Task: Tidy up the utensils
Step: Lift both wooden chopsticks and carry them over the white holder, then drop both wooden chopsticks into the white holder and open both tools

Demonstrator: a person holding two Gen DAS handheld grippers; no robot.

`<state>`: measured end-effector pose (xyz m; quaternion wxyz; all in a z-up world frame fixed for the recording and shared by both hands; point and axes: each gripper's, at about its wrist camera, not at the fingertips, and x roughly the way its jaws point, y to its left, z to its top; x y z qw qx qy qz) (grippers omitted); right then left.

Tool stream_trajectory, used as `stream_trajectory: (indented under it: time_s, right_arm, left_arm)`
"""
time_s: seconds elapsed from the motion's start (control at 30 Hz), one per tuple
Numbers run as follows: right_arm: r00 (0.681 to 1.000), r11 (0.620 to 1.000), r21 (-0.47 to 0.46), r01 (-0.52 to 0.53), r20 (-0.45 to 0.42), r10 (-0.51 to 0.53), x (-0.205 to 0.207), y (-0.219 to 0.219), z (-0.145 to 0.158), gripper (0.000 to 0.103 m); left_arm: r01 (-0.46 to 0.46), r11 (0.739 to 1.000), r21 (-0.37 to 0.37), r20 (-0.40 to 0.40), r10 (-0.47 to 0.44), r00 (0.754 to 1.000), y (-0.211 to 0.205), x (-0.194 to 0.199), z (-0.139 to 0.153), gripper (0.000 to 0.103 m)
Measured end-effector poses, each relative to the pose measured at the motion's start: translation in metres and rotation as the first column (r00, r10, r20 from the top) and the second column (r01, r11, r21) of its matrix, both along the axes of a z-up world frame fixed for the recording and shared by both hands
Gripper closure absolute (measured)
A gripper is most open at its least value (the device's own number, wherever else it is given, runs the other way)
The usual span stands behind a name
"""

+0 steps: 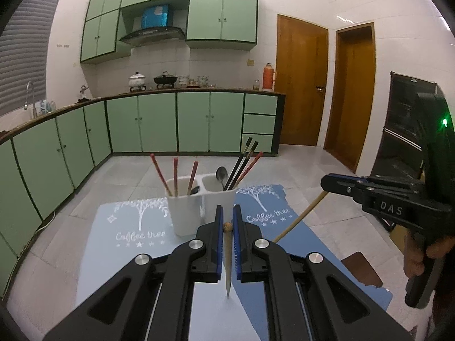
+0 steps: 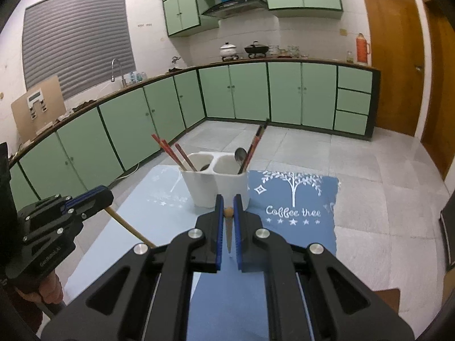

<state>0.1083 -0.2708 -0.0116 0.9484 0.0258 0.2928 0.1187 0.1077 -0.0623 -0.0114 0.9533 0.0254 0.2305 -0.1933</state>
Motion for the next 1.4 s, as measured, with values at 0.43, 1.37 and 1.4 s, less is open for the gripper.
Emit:
stream_trajectory:
  time_s: [0.43,1.37,1.4]
  right_arm:
    - [0.993,0.998,0.005,-0.067,0.095,0.066,0.027,-0.002,0.068,0.097]
    - [0.997,0.996,-0.054,-0.068,0.039,0.070,0.158,0.014,0.064,0.097]
    - [0.997,0.996,-0.055,-0.068,0.034,0.070,0.160,0.014,0.062,0.097]
  left_arm:
    - [0.038,0.998,-0.043,0.131,-0.032,0.991,-0.009,0.020,0.059,0.097]
    - [-0.052,0.996,-0.071,0.310,0.072,0.948,-0.017,0.150,0.123,0.097]
    - [-0.053,0.996,-0.067,0.307,0.071,0.949,-0.013,0.151,0.118,0.097]
